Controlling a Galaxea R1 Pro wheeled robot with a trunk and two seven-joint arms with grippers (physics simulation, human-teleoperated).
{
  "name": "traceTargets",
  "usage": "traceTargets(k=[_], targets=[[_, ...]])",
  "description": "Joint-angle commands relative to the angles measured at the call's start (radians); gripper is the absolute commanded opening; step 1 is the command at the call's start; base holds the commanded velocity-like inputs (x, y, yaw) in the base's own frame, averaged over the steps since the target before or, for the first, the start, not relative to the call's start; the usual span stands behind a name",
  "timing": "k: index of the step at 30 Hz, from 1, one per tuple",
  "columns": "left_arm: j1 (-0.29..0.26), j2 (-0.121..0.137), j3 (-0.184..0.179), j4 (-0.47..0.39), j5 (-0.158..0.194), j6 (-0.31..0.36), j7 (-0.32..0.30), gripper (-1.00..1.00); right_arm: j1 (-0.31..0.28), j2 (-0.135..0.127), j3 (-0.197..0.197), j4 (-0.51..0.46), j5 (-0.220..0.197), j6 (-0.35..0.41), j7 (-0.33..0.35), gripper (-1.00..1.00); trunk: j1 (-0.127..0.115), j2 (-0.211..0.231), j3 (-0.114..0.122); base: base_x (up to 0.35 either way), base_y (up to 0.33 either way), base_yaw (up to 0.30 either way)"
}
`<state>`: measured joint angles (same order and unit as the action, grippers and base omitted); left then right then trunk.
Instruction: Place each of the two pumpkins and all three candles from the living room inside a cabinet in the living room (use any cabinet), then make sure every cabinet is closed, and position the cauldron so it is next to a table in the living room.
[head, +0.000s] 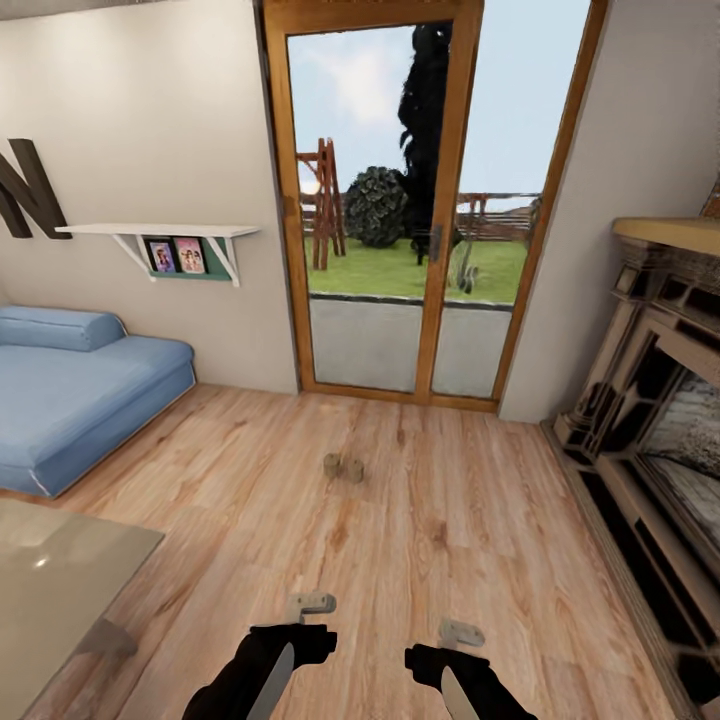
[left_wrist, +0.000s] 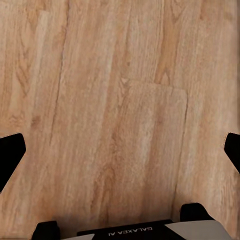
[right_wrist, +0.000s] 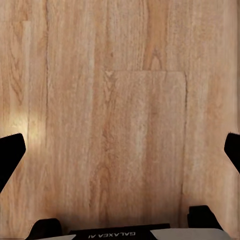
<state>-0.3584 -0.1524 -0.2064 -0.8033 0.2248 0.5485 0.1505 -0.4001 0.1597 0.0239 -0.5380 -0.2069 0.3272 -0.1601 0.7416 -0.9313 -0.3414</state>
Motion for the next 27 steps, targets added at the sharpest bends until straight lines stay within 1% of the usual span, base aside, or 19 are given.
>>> traceTargets(k=[1, 5, 9, 12, 21, 27], targets=[[-0.001, 0.000, -0.003, -0.002, 0.011, 0.004, 0.008, 1.00, 0.000, 0.000, 0.003, -0.002, -0.010, 0.004, -0.007, 1.00, 0.000, -0.001, -0.001, -0.094, -0.076, 0.000], [-0.001, 0.001, -0.003, -0.002, 0.011, 0.004, 0.006, 1.00, 0.000, 0.000, 0.002, -0.001, -0.012, 0.005, -0.007, 1.00, 0.000, -0.001, -0.001, -0.099, -0.029, 0.000], [-0.001, 0.001, -0.003, -0.002, 0.011, 0.004, 0.006, 1.00, 0.000, 0.000, 0.001, -0.001, -0.012, 0.006, -0.007, 1.00, 0.000, -0.001, -0.001, -0.267, -0.005, -0.016], [-0.001, 0.001, -0.003, -0.002, 0.011, 0.004, 0.006, 1.00, 0.000, 0.000, 0.001, -0.001, -0.013, 0.007, -0.007, 1.00, 0.000, -0.001, -0.001, -0.217, -0.001, -0.114], [-0.001, 0.001, -0.003, -0.001, 0.011, 0.004, 0.006, 1.00, 0.000, 0.000, 0.001, -0.001, -0.012, 0.007, -0.007, 1.00, 0.000, -0.001, -0.001, -0.063, 0.000, -0.231], [-0.001, 0.001, -0.003, -0.001, 0.011, 0.004, 0.006, 1.00, 0.000, 0.000, 0.001, 0.000, -0.012, 0.007, -0.007, 1.00, 0.000, -0.001, -0.001, -0.131, 0.000, -0.259]])
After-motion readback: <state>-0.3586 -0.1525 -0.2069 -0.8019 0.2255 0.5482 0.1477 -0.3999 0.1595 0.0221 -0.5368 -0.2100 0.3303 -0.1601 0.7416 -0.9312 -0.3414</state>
